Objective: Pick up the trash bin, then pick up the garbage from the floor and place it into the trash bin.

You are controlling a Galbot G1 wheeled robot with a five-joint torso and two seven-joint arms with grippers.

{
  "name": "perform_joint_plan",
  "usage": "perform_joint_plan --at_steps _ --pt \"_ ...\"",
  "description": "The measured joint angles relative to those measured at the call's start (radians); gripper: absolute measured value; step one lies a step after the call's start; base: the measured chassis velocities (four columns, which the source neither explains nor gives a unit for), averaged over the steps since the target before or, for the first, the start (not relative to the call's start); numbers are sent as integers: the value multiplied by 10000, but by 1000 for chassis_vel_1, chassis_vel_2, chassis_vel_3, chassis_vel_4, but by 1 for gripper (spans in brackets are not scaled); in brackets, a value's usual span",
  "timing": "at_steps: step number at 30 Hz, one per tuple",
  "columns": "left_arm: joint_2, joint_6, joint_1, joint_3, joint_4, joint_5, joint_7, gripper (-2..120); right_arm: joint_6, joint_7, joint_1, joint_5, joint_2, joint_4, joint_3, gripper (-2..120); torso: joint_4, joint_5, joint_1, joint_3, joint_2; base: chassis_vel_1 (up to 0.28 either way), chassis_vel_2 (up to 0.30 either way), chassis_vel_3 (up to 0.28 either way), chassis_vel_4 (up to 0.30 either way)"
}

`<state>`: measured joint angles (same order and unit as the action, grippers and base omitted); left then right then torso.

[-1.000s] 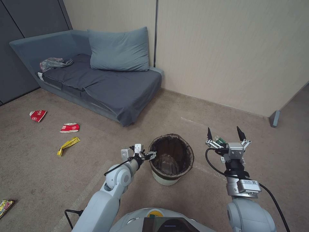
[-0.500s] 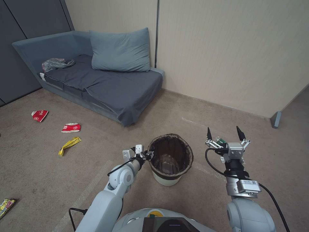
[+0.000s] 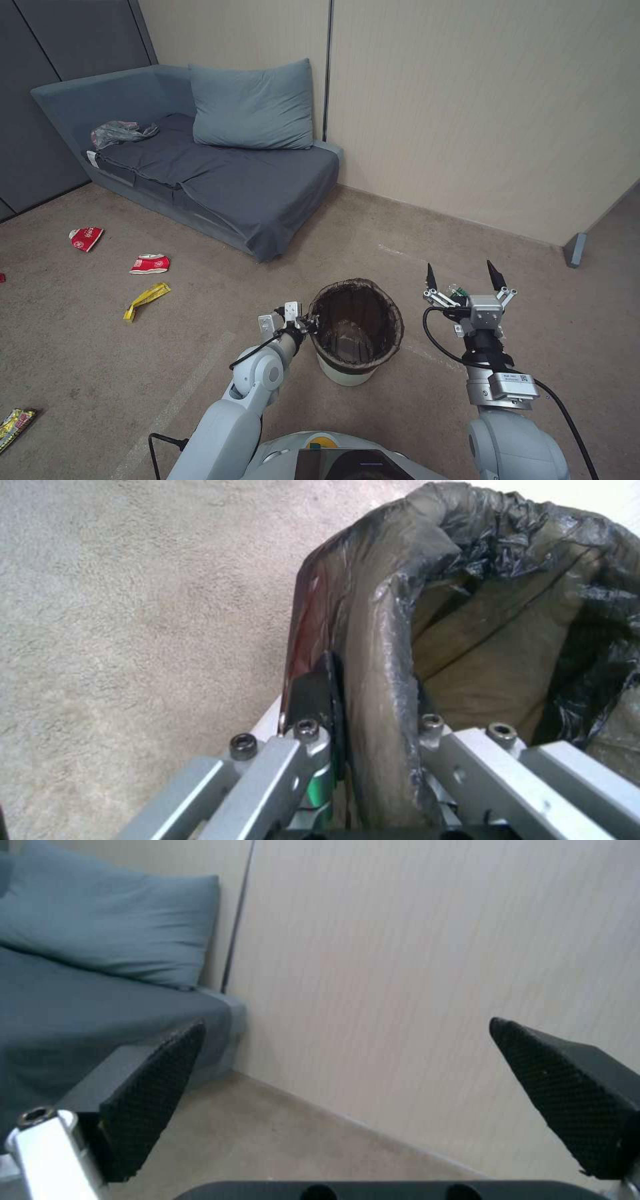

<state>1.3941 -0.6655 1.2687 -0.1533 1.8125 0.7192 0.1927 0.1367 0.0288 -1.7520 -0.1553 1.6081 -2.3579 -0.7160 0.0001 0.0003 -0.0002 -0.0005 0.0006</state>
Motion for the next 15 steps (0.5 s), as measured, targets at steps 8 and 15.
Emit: perform_joint_plan --at_steps 8,15 --pt "212 0 148 -22 0 -100 5 9 28 52 -60 -83 0 -112 81 100 0 -3 0 2 -2 0 0 0 0" --pt "394 0 167 -415 3 -491 60 3 -415 -553 -156 -75 0 -271 273 100 -3 -5 1 5 -5 0 0 0 0"
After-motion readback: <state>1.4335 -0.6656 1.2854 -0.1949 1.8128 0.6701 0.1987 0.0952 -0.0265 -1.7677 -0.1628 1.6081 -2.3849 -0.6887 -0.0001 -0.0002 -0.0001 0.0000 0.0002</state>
